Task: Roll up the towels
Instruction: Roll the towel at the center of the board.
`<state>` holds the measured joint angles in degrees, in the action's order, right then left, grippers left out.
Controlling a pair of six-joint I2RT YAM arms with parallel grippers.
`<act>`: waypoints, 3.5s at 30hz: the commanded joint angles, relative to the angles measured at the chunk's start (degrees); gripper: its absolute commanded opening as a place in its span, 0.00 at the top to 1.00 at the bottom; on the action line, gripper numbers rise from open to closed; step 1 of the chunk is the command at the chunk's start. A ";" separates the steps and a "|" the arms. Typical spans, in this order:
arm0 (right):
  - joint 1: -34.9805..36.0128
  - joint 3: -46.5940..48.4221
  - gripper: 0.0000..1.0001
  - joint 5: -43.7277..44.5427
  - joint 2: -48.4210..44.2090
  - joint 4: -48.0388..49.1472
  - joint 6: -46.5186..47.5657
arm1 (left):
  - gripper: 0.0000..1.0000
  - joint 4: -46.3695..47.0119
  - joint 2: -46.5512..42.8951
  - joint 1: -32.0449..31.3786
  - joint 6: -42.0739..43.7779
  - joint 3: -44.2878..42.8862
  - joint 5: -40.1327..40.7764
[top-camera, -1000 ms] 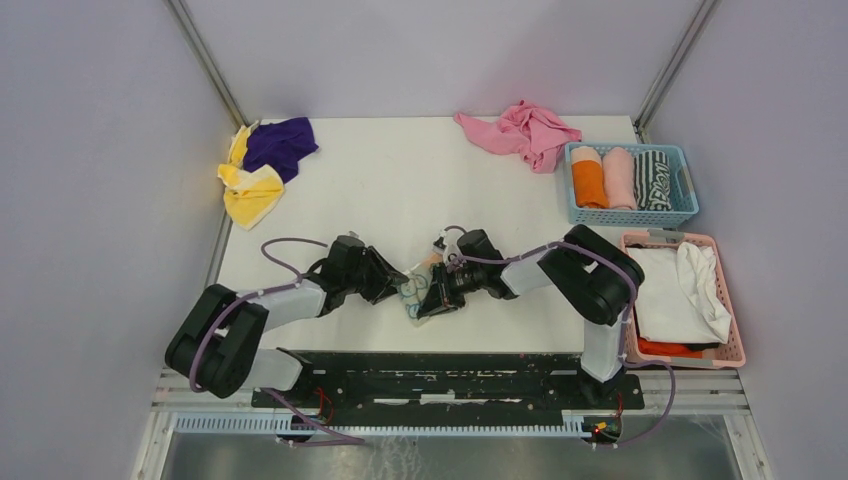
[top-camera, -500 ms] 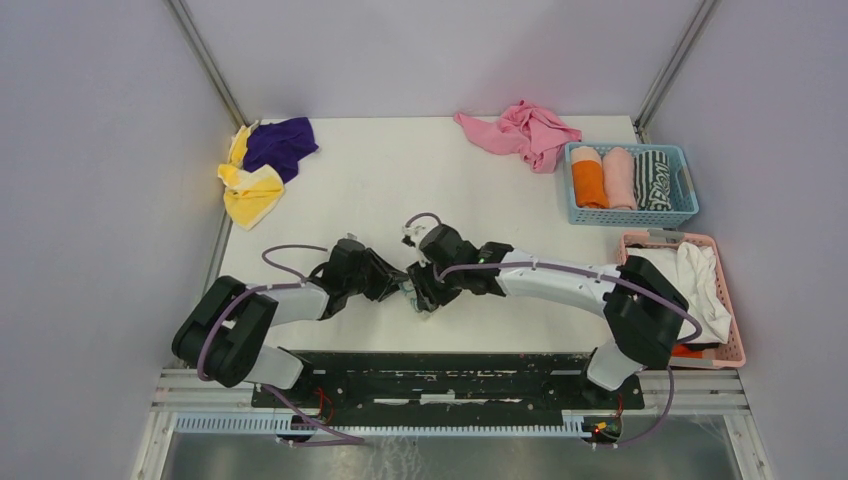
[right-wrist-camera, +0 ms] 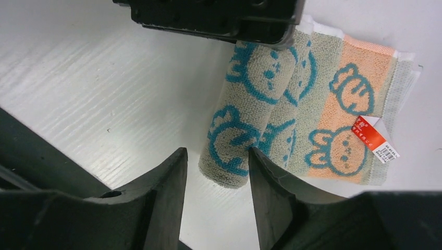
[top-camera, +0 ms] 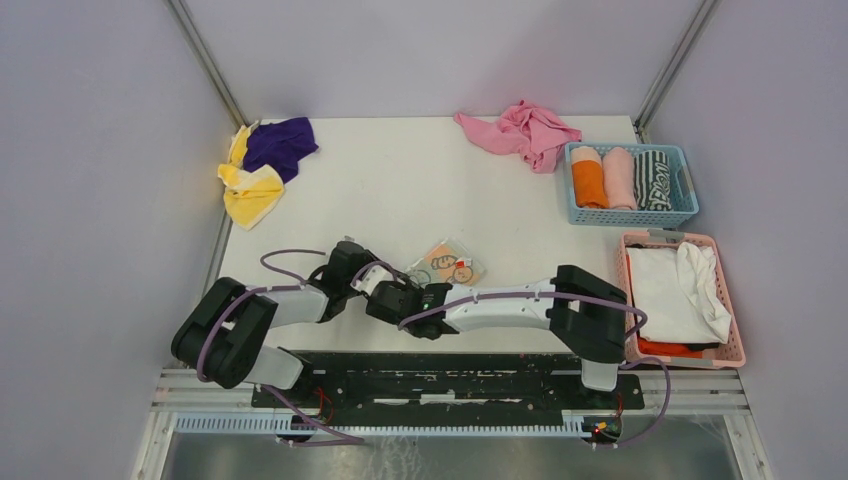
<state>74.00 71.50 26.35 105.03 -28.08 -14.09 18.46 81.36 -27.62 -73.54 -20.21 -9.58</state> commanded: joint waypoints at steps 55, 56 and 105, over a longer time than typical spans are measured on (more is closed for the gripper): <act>-30.87 -24.34 0.99 -82.97 15.55 71.41 -43.43 | 0.25 -31.17 -39.75 2.45 1.74 9.23 4.94; -31.34 -24.87 1.00 -82.56 15.82 70.82 -43.21 | 0.25 -30.42 -39.22 2.46 1.80 9.35 4.71; 5.83 -4.05 0.29 8.40 -6.18 3.36 0.62 | 0.87 -23.29 -11.97 -11.18 -12.63 2.25 19.01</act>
<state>76.07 63.33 21.96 95.22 -25.32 -16.93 4.27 69.91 -37.80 -80.84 -18.61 4.49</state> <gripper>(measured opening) 0.727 0.255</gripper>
